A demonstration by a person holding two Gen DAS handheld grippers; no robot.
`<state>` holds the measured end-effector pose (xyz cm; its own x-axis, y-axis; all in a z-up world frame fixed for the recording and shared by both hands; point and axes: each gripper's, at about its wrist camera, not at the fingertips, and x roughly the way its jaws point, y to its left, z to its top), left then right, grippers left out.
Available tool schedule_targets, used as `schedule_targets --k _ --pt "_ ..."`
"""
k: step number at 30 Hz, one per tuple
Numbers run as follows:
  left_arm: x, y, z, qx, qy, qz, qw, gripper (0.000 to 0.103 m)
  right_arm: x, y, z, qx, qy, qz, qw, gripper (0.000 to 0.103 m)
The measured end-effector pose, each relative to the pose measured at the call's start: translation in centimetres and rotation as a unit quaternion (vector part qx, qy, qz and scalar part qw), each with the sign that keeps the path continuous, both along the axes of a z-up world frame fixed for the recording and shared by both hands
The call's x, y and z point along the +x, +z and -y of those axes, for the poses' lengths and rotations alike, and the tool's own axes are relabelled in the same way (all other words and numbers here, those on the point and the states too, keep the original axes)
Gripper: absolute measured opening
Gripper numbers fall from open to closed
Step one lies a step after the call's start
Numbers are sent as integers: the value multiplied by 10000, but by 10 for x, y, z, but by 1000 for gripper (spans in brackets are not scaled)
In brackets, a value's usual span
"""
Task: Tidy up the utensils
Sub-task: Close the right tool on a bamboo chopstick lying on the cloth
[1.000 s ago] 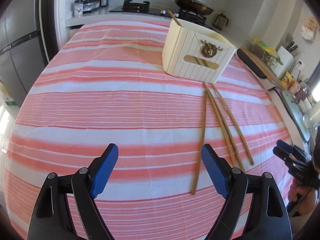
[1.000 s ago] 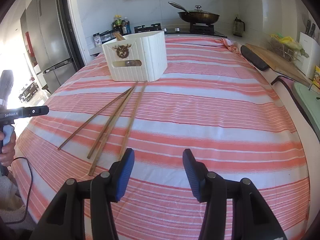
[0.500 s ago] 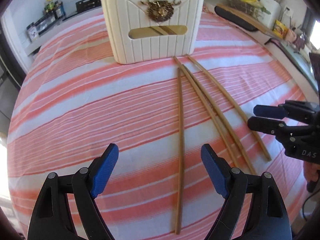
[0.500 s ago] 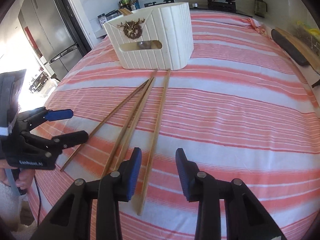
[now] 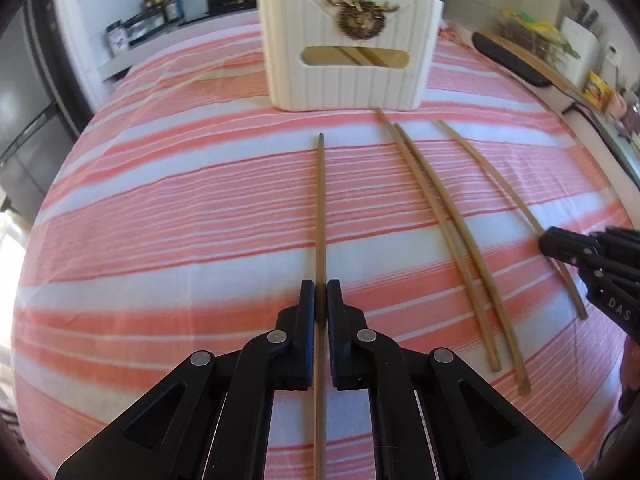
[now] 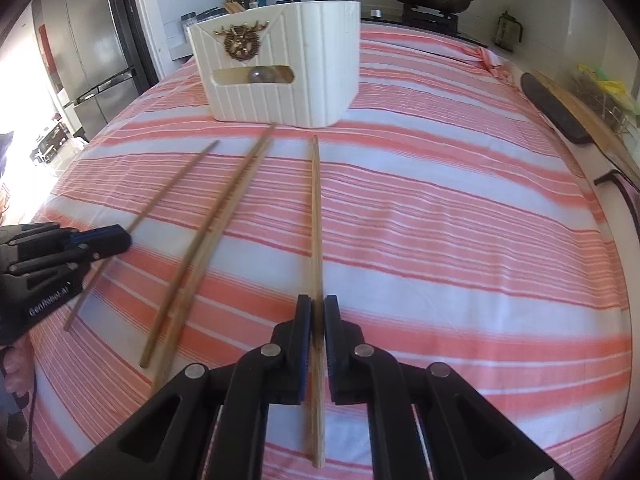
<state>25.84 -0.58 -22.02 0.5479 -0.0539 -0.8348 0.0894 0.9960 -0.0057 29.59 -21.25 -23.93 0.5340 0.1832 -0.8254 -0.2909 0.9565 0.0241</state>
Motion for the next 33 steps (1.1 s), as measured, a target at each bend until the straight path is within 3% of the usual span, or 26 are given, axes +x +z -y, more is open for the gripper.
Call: schedule_targets --k 6,10,12,13,14,15,21,24,28,33 --pt "-27 0 -26 -310 790 124 9963 5 -28 -1 45 -417 -552 171 9975 7" --pt "-25 1 -26 -400 746 100 9964 8 -33 2 68 -468 -766 220 9957 7" --pt "-20 1 -25 -522 589 32 9969 28 -34 5 74 -318 -783 277 9960 12" --pt "-20 2 -26 -563 534 41 9970 49 -33 6 75 -246 -796 283 9961 18" --pt "-19 3 -26 -565 484 73 9972 65 -33 8 77 -160 -815 306 9961 36" --pt "-17 4 -25 -523 430 105 9977 69 -32 10 78 -49 -823 345 9960 49" --pt "-2 1 -27 -429 351 -23 9985 72 -23 7 73 154 -734 279 9968 50" --pt "0 -1 -32 -373 365 -57 9986 74 -17 -4 68 76 -693 127 9975 50" --pt "0 -3 -31 -236 280 -116 9993 77 -19 -6 62 -80 -614 278 9977 54" --pt "4 7 -44 -600 -9 -266 9978 77 -20 -5 65 -76 -487 207 9986 54"
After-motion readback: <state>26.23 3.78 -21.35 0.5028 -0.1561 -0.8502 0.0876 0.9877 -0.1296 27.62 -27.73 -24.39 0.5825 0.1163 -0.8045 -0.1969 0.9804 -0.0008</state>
